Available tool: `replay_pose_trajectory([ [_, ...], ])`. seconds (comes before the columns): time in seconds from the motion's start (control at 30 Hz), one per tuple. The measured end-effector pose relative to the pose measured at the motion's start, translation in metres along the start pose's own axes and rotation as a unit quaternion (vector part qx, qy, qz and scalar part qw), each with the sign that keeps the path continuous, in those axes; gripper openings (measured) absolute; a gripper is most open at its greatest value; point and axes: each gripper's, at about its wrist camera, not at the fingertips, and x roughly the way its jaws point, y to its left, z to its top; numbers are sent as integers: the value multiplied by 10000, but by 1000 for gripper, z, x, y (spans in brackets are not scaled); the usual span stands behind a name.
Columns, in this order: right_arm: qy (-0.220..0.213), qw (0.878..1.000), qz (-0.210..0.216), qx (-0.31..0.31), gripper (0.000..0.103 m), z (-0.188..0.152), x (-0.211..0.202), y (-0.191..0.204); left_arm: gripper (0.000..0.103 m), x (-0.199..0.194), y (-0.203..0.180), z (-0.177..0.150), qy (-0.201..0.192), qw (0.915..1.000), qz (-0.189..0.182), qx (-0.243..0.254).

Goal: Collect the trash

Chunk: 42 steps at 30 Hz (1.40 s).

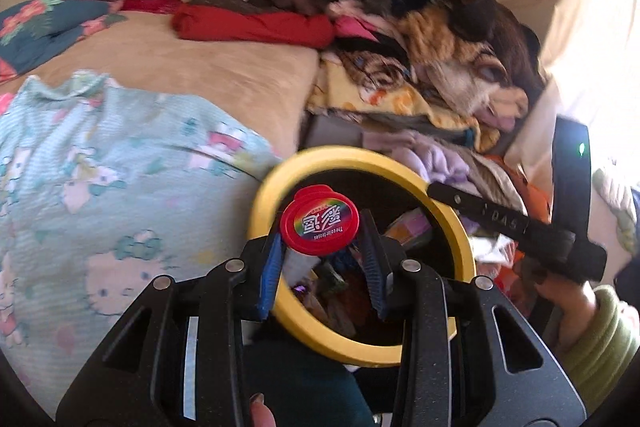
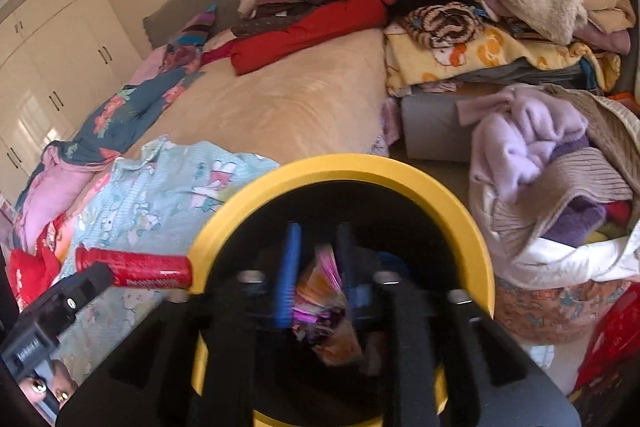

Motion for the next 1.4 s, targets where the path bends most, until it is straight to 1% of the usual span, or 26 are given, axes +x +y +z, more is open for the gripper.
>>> replay_pose_trajectory([
  [0.03, -18, 10000, 0, -14, 53, 0, -3, -1, 29, 3, -3, -2, 30, 10000, -6, 46],
  [0.1, -5, 9999, -21, -139, 56, -2, -9, 0, 29, 9, -9, -7, 102, 9998, 30, 153],
  [0.17, -191, 9995, -3, -257, 61, -6, -20, 5, 30, 13, -12, -12, 167, 9997, 53, 198],
  [0.2, -377, 9986, 44, -370, 67, -10, -29, 8, 31, 14, -12, -14, 175, 9996, 67, 205],
  [0.23, -596, 9970, 24, -503, 76, -13, -40, 12, 37, 14, -12, -15, 170, 9996, 95, 206],
  [0.27, -773, 9952, -2, -599, 81, -17, -48, 15, 43, 12, -11, -16, 157, 9996, 133, 196],
  [0.3, -1025, 9923, 18, -702, 88, -22, -60, 19, 45, 10, -9, -17, 136, 9996, 157, 185],
  [0.33, -1267, 9887, 68, -792, 94, -30, -72, 21, 47, 9, -8, -16, 119, 9996, 178, 188],
  [0.37, -1403, 9863, 105, -864, 97, -35, -79, 22, 52, 6, -8, -17, 82, 9995, 230, 203],
  [0.4, -1549, 9831, 149, -961, 97, -43, -87, 25, 54, 2, -8, -17, 31, 9994, 277, 228],
  [0.47, -1728, 9795, 236, -1011, 97, -56, -100, 29, 69, -7, -7, -17, -99, 9989, 380, 273],
  [0.5, -1802, 9783, 277, -986, 97, -60, -103, 31, 73, -14, -6, -19, -205, 9984, 436, 290],
  [0.57, -1948, 9760, 306, -927, 97, -65, -109, 36, 89, -26, -4, -22, -389, 9971, 585, 297],
  [0.6, -2021, 9746, 334, -906, 97, -67, -111, 39, 92, -31, -2, -23, -448, 9966, 633, 296],
  [0.63, -2080, 9731, 363, -919, 97, -70, -114, 42, 92, -41, 1, -26, -602, 9954, 694, 284],
  [0.7, -2240, 9687, 310, -1022, 97, -75, -117, 52, 92, -53, 4, -30, -775, 9929, 854, 286],
  [0.83, -2482, 9611, 213, -1191, 97, -87, -123, 66, 92, -73, 8, -38, -1021, 9888, 1051, 293],
  [0.93, -2579, 9571, 206, -1308, 97, -91, -126, 72, 92, -91, 11, -50, -1246, 9849, 1166, 292],
  [1.0, -2631, 9550, 196, -1356, 97, -92, -127, 74, 92, -103, 12, -59, -1440, 9808, 1284, 269],
  [1.1, -2614, 9553, 166, -1368, 97, -93, -126, 75, 92, -112, 12, -66, -1507, 9788, 1360, 269],
  [1.27, -2578, 9567, 114, -1344, 97, -95, -124, 75, 92, -119, 12, -67, -1631, 9757, 1456, 171],
  [1.4, -2604, 9554, 121, -1386, 97, -96, -124, 77, 92, -121, 8, -70, -1725, 9736, 1472, 251],
])
